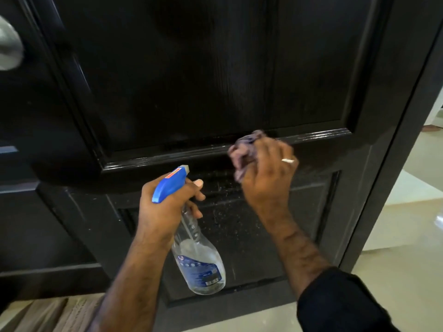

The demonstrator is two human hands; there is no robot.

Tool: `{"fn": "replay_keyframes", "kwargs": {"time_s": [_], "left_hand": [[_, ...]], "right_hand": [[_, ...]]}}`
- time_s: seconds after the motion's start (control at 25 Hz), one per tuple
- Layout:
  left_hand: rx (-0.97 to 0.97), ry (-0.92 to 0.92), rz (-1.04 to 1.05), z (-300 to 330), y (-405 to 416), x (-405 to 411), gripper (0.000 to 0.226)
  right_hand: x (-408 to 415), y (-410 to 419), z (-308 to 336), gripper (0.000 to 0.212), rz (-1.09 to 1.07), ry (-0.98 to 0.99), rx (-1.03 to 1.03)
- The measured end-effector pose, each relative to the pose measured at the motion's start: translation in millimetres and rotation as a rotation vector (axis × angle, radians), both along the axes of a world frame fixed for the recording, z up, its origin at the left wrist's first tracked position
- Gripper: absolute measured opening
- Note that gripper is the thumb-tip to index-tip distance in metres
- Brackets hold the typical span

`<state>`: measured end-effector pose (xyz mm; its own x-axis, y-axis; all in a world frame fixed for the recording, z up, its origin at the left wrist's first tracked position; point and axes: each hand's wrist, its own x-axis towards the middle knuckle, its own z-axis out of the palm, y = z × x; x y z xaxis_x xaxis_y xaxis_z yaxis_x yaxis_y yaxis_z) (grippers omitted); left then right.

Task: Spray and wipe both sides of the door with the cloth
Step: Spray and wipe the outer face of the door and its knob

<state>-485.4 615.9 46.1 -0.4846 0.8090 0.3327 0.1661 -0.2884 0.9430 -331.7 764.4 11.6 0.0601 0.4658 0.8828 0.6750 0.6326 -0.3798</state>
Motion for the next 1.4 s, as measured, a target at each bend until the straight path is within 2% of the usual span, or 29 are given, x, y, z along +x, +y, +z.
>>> {"fn": "replay_keyframes", "kwargs": {"time_s": [0.12,0.2,0.28,0.4,0.48,0.52,0.6,0.72,0.8,0.88,1.0,1.12,1.2,1.32,1.4], "left_hand": [[0.023,-0.04,0.048,3.7,-9.3,-8.0,0.014],[0.033,-0.063,0.06,5.9,-15.7,-13.6,0.012],[0.029,-0.06,0.052,6.4,-22.1,-16.8,0.017],[0.009,-0.059,0.031,2.8,-24.5,-15.9,0.018],[0.002,-0.071,0.03,-2.5,-21.8,-15.1,0.012],[-0.006,-0.079,0.026,-4.1,-20.2,-15.7,0.013],[-0.021,-0.093,0.017,-4.4,-18.4,-18.3,0.015],[-0.018,-0.102,0.037,-0.6,-14.0,-29.0,0.013],[-0.033,-0.097,0.059,-1.0,-10.8,-34.7,0.017],[-0.034,-0.104,0.051,-2.0,-9.8,-35.4,0.016],[-0.023,-0.125,0.022,-3.8,-8.7,-34.0,0.014],[-0.018,-0.111,0.021,-7.9,-6.4,-35.3,0.006],[-0.018,-0.105,0.02,-9.6,-8.8,-38.9,0.003],[-0.018,-0.088,0.067,-10.1,-14.8,-50.9,0.009],[-0.023,-0.105,0.118,-9.9,-19.9,-59.8,0.012]], "right_hand": [[-47.0,-28.1,5.5,0.052,0.223,-0.308,0.125],[-35.3,-12.7,6.6,0.05,0.231,-0.417,0.199],[-1.8,12.6,-7.8,0.047,0.094,-0.341,0.237],[60.4,58.0,-13.8,0.037,-0.172,0.119,0.117],[66.8,68.6,-5.2,0.031,-0.246,0.388,0.025],[55.2,65.6,-2.6,0.03,-0.245,0.456,0.014],[14.7,45.8,-8.8,0.036,-0.141,0.369,0.089],[-36.4,10.7,-17.5,0.041,0.093,-0.068,0.251],[-31.6,16.1,-11.0,0.04,0.107,-0.211,0.315],[-7.3,32.0,-12.3,0.04,0.026,-0.174,0.324],[38.7,63.2,-17.4,0.037,-0.127,0.151,0.235],[35.7,65.3,-13.0,0.034,-0.182,0.409,0.107],[2.0,47.5,-12.2,0.037,-0.118,0.384,0.119],[-68.5,5.9,-21.2,0.041,0.029,0.146,0.188],[-94.9,-10.9,-18.1,0.038,0.068,0.077,0.221]]}}
